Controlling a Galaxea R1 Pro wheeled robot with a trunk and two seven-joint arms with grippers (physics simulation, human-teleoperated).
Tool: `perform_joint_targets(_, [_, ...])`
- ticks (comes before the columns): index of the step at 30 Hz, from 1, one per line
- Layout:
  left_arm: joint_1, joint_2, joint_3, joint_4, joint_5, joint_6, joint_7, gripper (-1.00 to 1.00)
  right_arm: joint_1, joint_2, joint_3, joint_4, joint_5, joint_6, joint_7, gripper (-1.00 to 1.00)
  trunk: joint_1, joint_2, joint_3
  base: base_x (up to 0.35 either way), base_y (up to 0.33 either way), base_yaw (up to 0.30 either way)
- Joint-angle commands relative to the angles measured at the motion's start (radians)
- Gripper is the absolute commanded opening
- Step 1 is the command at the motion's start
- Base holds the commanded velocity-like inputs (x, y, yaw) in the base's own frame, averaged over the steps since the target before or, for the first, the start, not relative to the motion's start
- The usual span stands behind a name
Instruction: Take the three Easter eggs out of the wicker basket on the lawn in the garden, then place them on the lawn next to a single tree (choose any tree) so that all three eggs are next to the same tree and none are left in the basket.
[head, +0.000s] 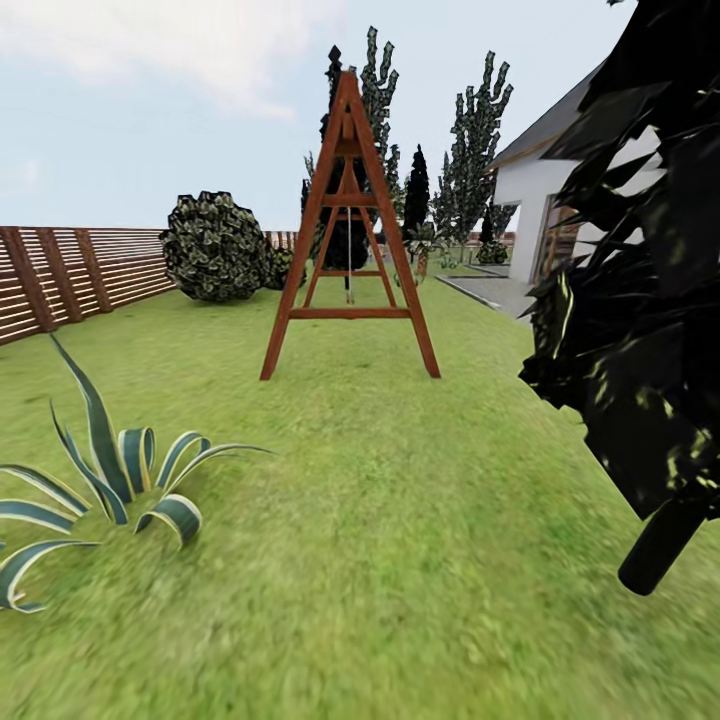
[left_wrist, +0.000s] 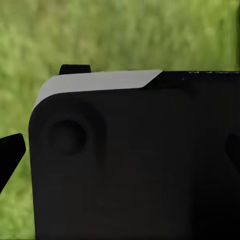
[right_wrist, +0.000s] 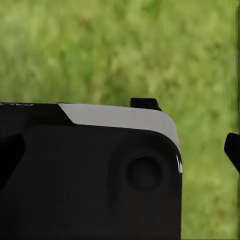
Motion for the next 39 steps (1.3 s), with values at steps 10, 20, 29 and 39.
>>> perform_joint_targets(10, [0.001, 0.000, 0.001, 0.000, 0.002, 0.001, 0.000, 1.00, -0.001, 0.000, 0.000, 0.001, 0.000, -0.003, 0.000, 1.00, 0.001, 0.000, -0.001, 0.317, -0.133, 0.000])
perform_joint_targets(20, [0.001, 0.000, 0.001, 0.000, 0.003, 0.001, -0.001, 1.00, -0.001, -0.001, 0.001, 0.001, 0.002, -0.003, 0.000, 1.00, 0.001, 0.000, -0.001, 0.316, -0.126, 0.037])
perform_joint_targets(29, [0.001, 0.000, 0.001, 0.000, 0.002, 0.000, -0.001, 1.00, -0.001, -0.001, 0.001, 0.002, 0.002, -0.003, 0.000, 1.00, 0.001, 0.000, -0.001, 0.316, -0.115, 0.247])
perform_joint_targets(39, [0.001, 0.001, 0.001, 0.000, 0.002, 0.000, -0.001, 1.00, -0.001, -0.001, 0.001, 0.002, 0.002, -0.003, 0.000, 1.00, 0.001, 0.000, -0.001, 0.320, -0.018, 0.192])
